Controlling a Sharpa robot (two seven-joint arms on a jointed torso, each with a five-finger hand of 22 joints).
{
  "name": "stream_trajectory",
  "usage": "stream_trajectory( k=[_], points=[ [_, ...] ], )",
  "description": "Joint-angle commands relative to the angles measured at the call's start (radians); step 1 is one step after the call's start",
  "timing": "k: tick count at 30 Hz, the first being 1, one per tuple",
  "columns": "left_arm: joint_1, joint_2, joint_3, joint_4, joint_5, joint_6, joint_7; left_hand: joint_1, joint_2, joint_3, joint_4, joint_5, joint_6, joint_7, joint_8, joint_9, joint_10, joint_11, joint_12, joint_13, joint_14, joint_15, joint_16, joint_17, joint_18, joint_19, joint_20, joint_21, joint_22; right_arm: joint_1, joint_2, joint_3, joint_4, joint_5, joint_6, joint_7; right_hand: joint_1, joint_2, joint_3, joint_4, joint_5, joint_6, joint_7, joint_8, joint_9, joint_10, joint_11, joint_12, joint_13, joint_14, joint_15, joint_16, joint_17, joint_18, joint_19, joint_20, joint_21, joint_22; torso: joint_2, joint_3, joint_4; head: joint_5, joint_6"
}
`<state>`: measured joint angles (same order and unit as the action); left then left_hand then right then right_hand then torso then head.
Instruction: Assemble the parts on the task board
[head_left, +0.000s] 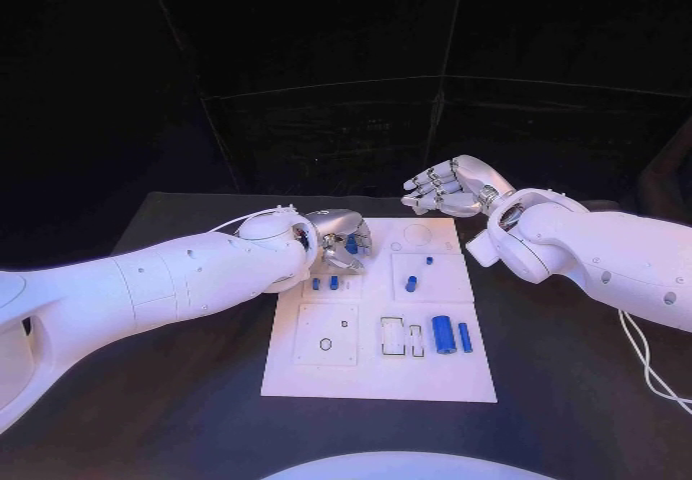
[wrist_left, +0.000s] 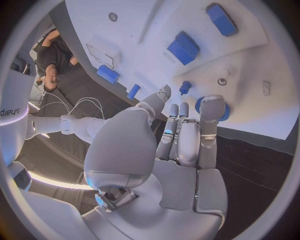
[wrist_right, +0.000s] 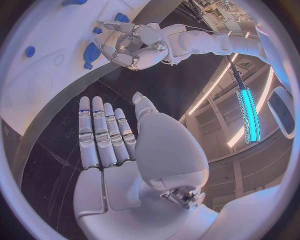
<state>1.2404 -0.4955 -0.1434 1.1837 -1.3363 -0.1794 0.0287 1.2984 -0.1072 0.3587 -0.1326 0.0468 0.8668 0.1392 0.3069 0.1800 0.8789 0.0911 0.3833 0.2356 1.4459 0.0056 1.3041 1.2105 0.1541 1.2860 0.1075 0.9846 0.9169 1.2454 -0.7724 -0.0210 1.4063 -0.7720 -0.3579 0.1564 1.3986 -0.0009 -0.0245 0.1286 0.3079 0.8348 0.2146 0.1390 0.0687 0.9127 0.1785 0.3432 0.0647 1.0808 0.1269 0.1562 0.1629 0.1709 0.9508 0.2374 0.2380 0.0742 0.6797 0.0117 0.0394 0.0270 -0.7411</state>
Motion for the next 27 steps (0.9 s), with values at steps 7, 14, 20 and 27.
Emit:
stream_trajectory(
  k=[7, 14, 20, 27],
  points=[
    [0.001, 0.014, -0.001, -0.019, -0.036, 0.095, -0.046, 0.028, 0.023, 0.020, -0.010, 0.001, 0.024, -0.003, -0.011, -0.008, 0.001, 0.002, -0.014, -0.018, 0.004, -0.001, 0.005, -0.005, -0.016, 0.009, -0.002, 0.013, 0.010, 0.002, 0.001, 0.001, 0.002, -0.002, -0.001, 0.000, 0.002, 0.014, 0.002, -0.005, 0.003, -0.006, 0.026, 0.006, 0.001, -0.007, 0.001, 0.004, -0.001, -0.003, 0.003, -0.007, -0.003, 0.012, 0.006, 0.000, -0.007, -0.002, -0.001, -0.0004, 0.0016, -0.001, -0.002],
    [0.001, 0.021, -0.001, -0.029, -0.040, 0.100, -0.066, 0.029, 0.026, 0.030, -0.013, 0.001, 0.032, -0.002, -0.018, -0.014, 0.009, 0.002, -0.020, -0.029, 0.005, -0.001, 0.008, -0.006, -0.017, 0.011, -0.002, 0.018, 0.016, 0.002, 0.002, 0.001, 0.001, -0.002, 0.000, 0.001, 0.002, 0.014, 0.002, -0.005, 0.003, -0.006, 0.026, 0.006, 0.001, -0.007, 0.001, 0.004, -0.001, -0.003, 0.003, -0.007, -0.003, 0.012, 0.006, 0.000, -0.007, -0.002, -0.001, 0.0001, 0.0009, 0.000, -0.001],
    [0.001, 0.024, -0.001, -0.035, -0.041, 0.101, -0.076, 0.029, 0.028, 0.036, -0.014, 0.001, 0.035, -0.002, -0.023, -0.017, 0.012, 0.002, -0.024, -0.036, 0.005, -0.001, 0.009, -0.007, -0.017, 0.011, -0.002, 0.021, 0.020, 0.002, 0.003, 0.001, 0.001, -0.002, 0.004, 0.002, 0.002, 0.014, 0.002, -0.005, 0.003, -0.006, 0.026, 0.006, 0.001, -0.007, 0.001, 0.004, -0.001, -0.003, 0.003, -0.007, -0.003, 0.012, 0.006, 0.000, -0.007, -0.002, -0.001, 0.0000, 0.0008, -0.001, -0.003],
    [0.001, 0.030, -0.001, -0.037, -0.041, 0.120, -0.070, 0.023, 0.037, 0.051, -0.013, 0.001, 0.054, -0.005, -0.028, -0.023, 0.038, -0.001, -0.025, -0.049, 0.006, -0.003, 0.014, -0.007, -0.020, 0.016, -0.003, 0.037, 0.038, 0.002, 0.004, 0.001, 0.000, -0.002, 0.006, 0.003, 0.002, 0.014, 0.002, -0.005, 0.003, -0.006, 0.026, 0.006, 0.001, -0.007, 0.001, 0.004, -0.001, -0.003, 0.003, -0.007, -0.003, 0.012, 0.006, 0.000, -0.007, -0.002, -0.001, -0.0002, 0.0016, -0.001, -0.004]
  ],
)
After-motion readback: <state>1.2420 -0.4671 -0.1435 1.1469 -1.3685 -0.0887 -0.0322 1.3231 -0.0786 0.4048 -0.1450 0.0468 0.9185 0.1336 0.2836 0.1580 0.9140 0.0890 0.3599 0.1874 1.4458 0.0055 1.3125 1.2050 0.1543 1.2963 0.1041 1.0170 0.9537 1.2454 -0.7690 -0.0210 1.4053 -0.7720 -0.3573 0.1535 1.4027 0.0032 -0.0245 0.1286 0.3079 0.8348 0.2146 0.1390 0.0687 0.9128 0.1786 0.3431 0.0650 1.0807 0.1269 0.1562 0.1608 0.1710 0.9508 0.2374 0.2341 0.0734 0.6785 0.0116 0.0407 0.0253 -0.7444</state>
